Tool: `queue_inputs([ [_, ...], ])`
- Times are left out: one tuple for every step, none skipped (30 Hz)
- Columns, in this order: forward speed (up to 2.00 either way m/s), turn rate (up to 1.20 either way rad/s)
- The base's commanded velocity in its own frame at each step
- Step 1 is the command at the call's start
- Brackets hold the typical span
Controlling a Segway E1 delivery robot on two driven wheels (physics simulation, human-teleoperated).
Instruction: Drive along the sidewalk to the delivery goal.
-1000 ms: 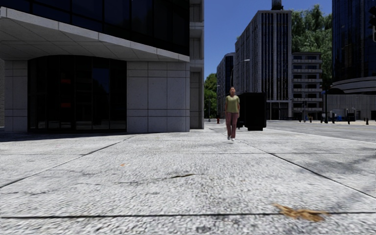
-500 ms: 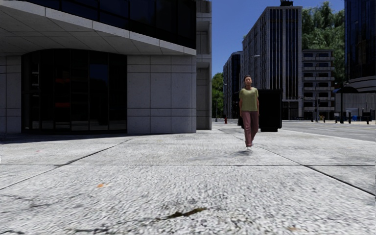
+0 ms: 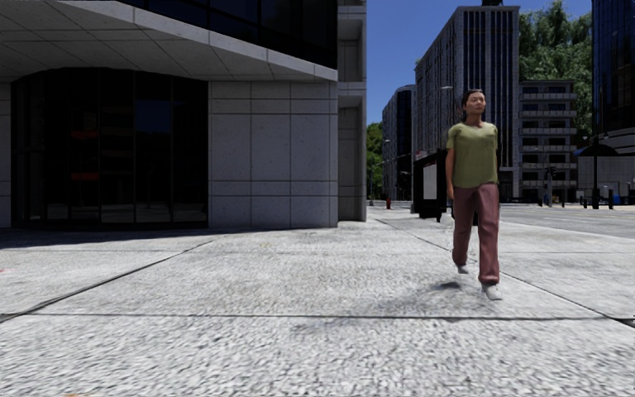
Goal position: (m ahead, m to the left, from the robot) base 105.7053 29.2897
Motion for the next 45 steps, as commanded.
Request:
queue_inputs([
  [2.00, 0.00],
  [2.00, 0.00],
  [2.00, 0.00],
  [2.00, 0.00],
  [2.00, 0.00],
  [2.00, 0.00],
  [2.00, 0.00],
  [2.00, 0.00],
  [2.00, 0.00],
  [2.00, 0.00],
  [2.00, 0.00],
  [2.00, 0.00],
  [2.00, 0.00],
  [2.00, 0.00],
  [2.00, 0.00],
  [2.00, 0.00],
  [2.00, 0.00],
  [2.00, 0.00],
  [2.00, 0.00],
  [2.00, 0.00],
  [2.00, -0.35],
  [2.00, -0.35],
  [2.00, -0.78],
  [2.00, -0.88],
  [2.00, -1.05],
  [2.00, -1.20],
  [2.00, -1.20],
  [2.00, -1.20],
  [2.00, -1.20],
  [2.00, -1.20],
  [2.00, -1.20],
  [2.00, -1.20],
  [2.00, -1.20],
  [2.00, -1.20],
  [2.00, -0.76],
  [2.00, -0.28],
  [2.00, -0.09],
  [2.00, -0.03],
  [2.00, -0.01],
  [2.00, 0.00],
  [2.00, 0.00],
  [2.00, 0.00],
  [2.00, 0.00],
  [2.00, 0.00],
  [2.00, 0.00],
])
